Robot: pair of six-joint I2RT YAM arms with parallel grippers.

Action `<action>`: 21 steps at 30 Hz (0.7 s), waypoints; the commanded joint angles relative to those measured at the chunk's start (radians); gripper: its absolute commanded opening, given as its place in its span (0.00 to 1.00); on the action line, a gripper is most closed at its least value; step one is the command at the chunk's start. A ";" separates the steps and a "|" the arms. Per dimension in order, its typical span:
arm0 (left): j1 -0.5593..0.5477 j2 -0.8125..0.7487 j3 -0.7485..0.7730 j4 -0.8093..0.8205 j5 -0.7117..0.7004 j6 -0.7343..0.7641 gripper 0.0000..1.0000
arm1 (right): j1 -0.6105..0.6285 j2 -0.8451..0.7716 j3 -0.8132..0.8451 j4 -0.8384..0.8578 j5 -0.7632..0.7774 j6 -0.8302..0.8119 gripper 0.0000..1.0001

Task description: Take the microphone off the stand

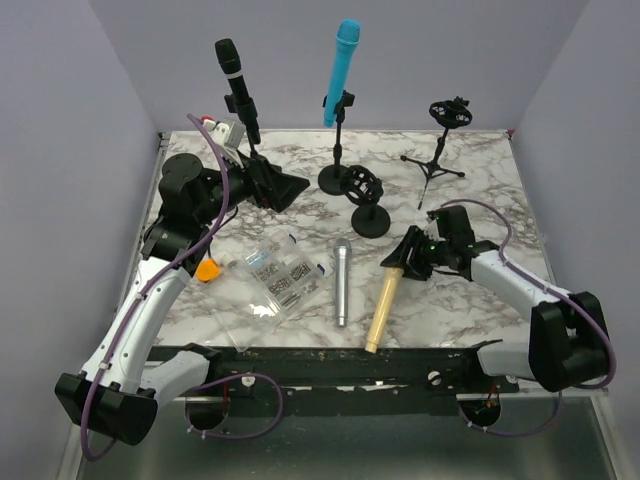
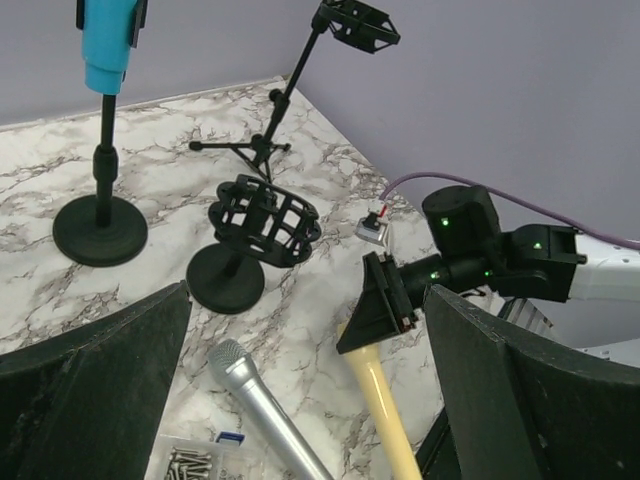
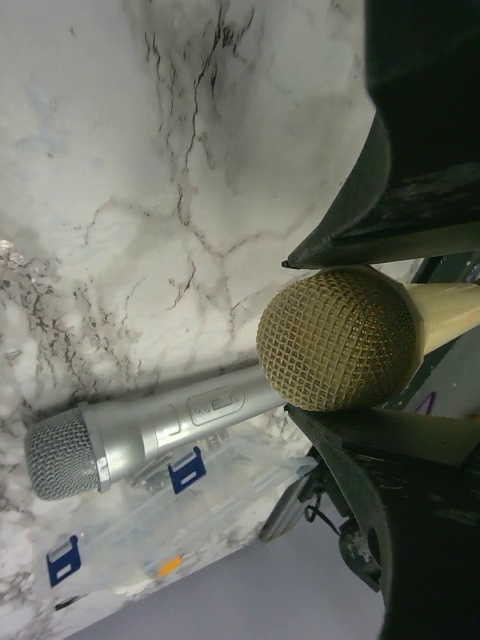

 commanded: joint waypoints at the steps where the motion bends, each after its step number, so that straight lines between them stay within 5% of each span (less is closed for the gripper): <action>1: 0.004 0.007 -0.007 0.019 0.028 -0.010 0.98 | 0.041 0.087 0.014 0.184 -0.099 0.056 0.01; 14: 0.005 0.013 -0.004 0.010 0.018 -0.002 0.98 | 0.062 0.337 0.107 0.254 -0.002 -0.026 0.01; 21: 0.005 0.009 -0.003 0.009 0.018 0.001 0.98 | 0.074 0.467 0.153 0.390 -0.038 0.017 0.16</action>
